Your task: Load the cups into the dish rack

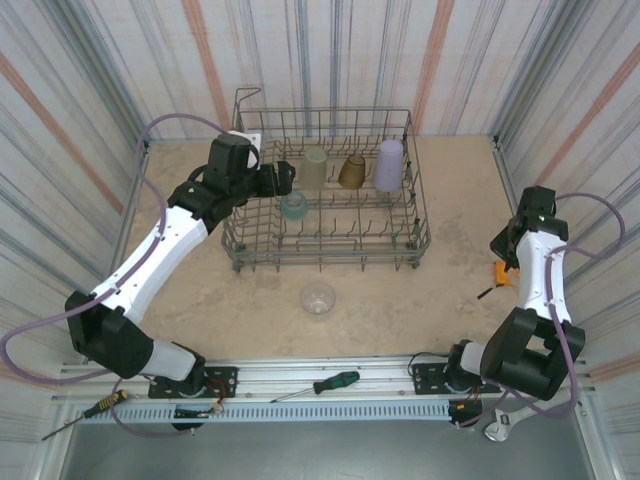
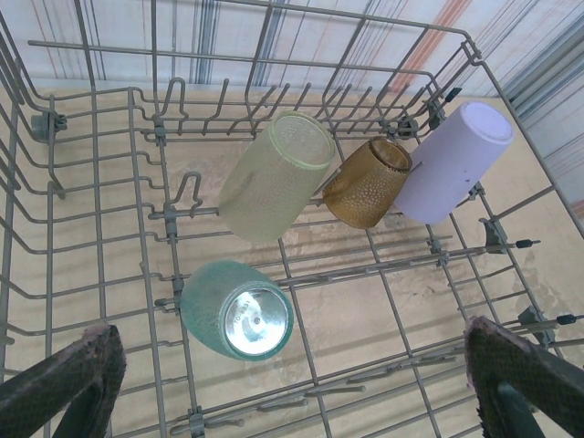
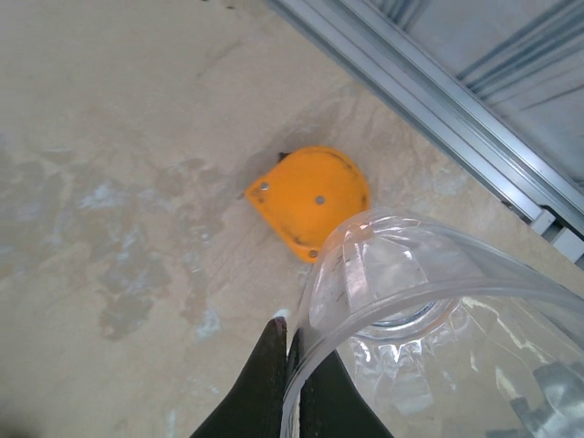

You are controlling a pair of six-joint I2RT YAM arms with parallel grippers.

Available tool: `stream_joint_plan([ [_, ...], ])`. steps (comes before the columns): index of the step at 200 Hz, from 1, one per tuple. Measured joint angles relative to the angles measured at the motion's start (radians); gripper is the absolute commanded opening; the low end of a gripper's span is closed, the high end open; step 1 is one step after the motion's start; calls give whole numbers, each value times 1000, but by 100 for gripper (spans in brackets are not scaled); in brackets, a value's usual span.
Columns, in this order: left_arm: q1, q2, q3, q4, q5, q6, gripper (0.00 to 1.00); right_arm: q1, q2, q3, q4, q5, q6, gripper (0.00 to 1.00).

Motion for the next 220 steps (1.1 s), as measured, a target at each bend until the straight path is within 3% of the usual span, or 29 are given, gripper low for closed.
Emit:
stream_joint_plan([
  [143, 0, -2, 0, -1, 0, 0, 99, 204, -76, 172, -48, -35, 69, 0],
  [220, 0, -2, 0, -1, 0, 0, 99, 256, -130, 179, 109, -283, 170, 0],
])
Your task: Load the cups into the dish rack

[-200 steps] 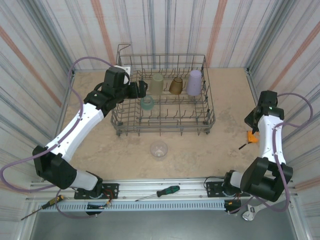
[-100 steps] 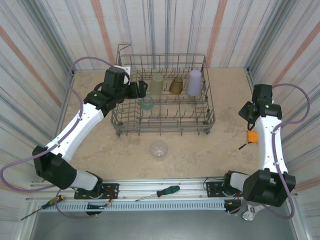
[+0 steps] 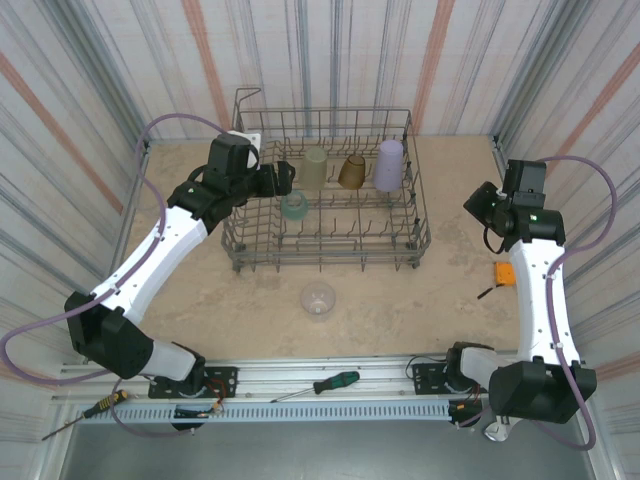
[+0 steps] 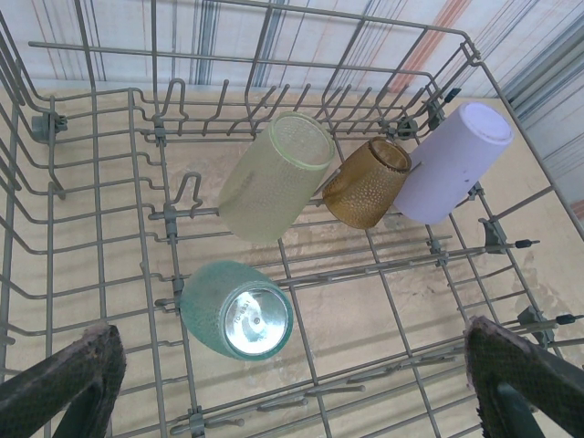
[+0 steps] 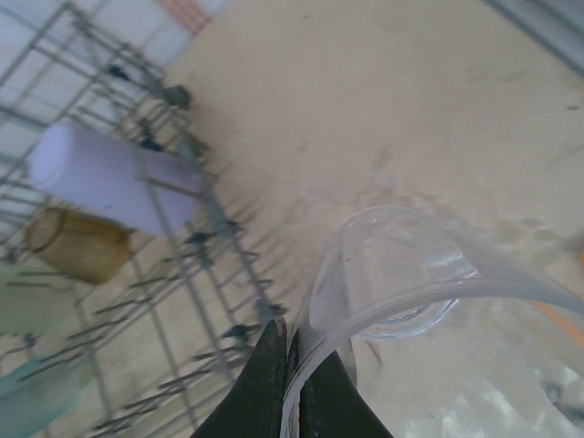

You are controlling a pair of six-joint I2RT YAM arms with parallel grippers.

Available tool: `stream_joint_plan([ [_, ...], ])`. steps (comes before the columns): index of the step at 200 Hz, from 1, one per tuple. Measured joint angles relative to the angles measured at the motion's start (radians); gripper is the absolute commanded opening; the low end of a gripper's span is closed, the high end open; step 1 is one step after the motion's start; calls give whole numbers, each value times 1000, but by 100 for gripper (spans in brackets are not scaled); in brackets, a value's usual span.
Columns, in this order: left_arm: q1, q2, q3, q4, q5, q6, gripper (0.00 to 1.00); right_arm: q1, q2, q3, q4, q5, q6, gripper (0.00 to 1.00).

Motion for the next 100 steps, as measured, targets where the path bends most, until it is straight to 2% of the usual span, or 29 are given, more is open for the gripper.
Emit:
stream_joint_plan([
  [100, 28, 10, 43, -36, 54, -17, 99, 149, 51, -134, 363, -259, 150, 0],
])
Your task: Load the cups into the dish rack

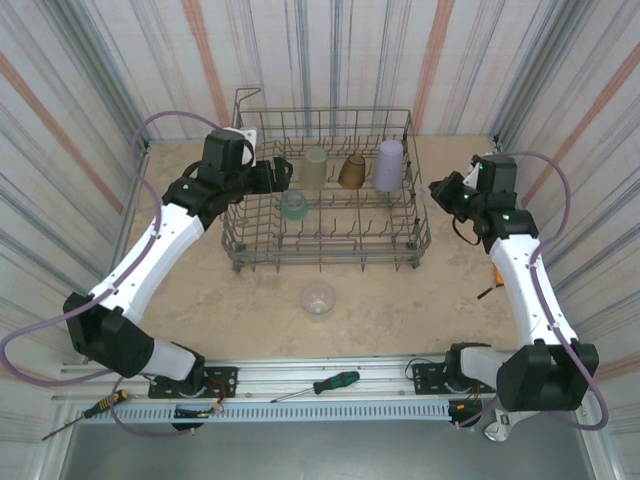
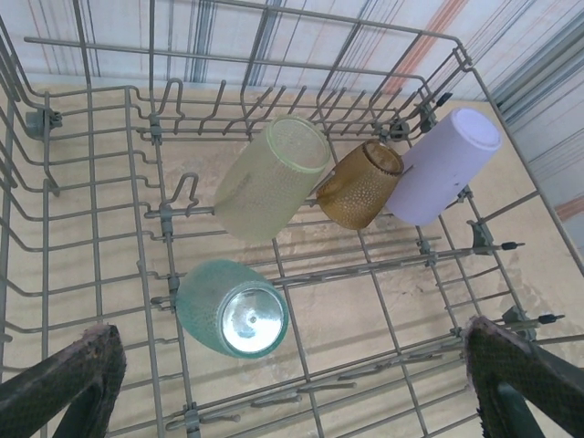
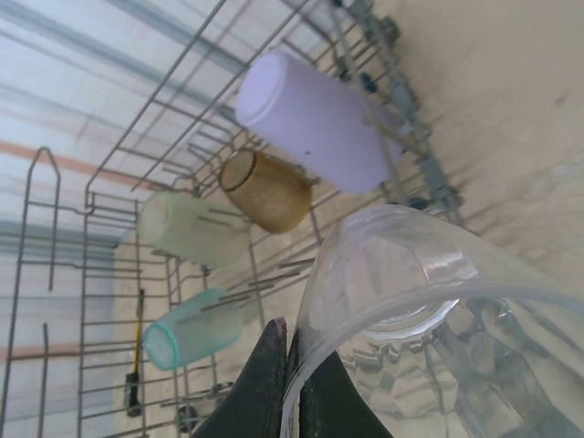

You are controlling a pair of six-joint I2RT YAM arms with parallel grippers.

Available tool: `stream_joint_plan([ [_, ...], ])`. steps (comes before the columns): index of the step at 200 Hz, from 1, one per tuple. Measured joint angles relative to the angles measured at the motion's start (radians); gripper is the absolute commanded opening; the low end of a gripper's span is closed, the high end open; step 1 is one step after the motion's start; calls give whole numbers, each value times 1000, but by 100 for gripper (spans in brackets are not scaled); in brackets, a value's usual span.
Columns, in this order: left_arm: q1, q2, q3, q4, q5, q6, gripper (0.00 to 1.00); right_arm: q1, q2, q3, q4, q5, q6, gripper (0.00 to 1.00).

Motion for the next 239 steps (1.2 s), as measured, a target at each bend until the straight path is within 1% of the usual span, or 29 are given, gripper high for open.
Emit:
stream_joint_plan([
  [32, 0, 34, 47, -27, 6, -39, 99, 97, 7, -25, 121, -26, 27, 0],
  [60, 2, 71, 103, -64, 10, -81, 99, 153, 14, -66, 234, -52, 56, 0],
  [91, 4, 102, 139, -68, 54, -151, 99, 183, 53, -82, 353, -89, 87, 0],
  [133, 10, 161, 183, -75, 132, -253, 99, 194, 67, -184, 586, -140, 162, 0],
  [153, 13, 178, 185, -68, 185, -317, 99, 206, 75, -205, 679, -161, 188, 0],
  [198, 44, 249, 185, 51, 393, -529, 99, 235, 103, -248, 934, -206, 267, 0],
  [239, 46, 272, 155, 156, 474, -678, 99, 260, 162, -259, 1071, -220, 315, 0],
])
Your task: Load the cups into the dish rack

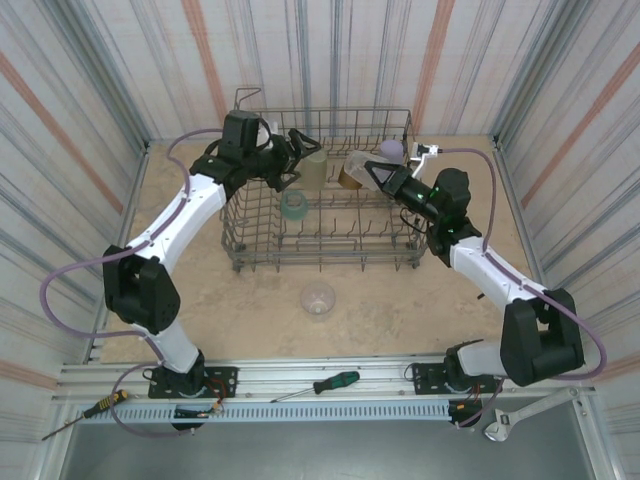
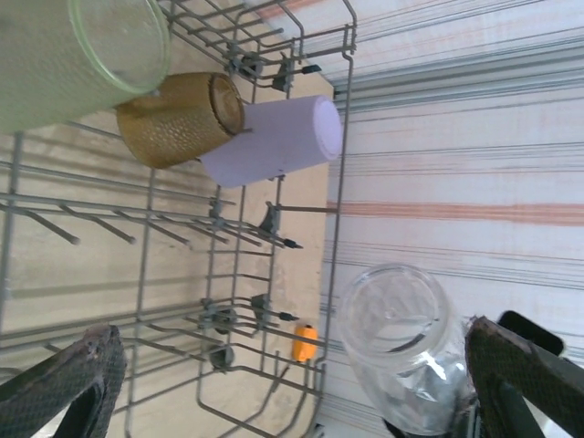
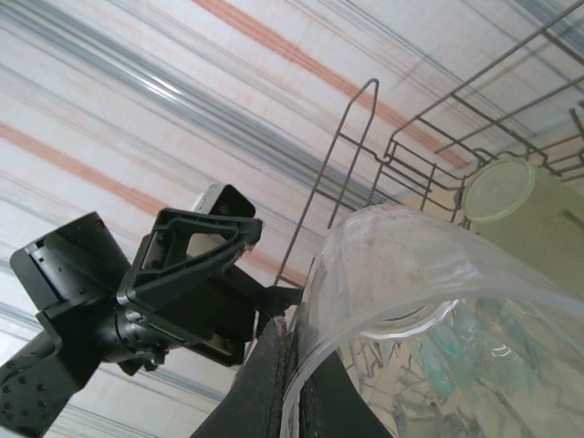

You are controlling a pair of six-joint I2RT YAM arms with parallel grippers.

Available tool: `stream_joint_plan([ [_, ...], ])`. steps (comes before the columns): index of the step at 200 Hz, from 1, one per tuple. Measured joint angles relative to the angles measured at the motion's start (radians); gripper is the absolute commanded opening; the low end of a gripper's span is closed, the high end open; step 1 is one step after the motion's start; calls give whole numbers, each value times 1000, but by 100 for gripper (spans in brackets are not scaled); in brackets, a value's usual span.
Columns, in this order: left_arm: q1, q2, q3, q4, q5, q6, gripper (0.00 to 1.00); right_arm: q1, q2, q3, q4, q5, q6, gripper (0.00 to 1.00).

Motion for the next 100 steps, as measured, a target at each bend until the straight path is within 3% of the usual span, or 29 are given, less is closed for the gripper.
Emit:
stream_joint_plan([
  [100, 0, 14, -26, 202, 100, -200, 99, 74, 187, 21, 262, -27, 150, 0],
])
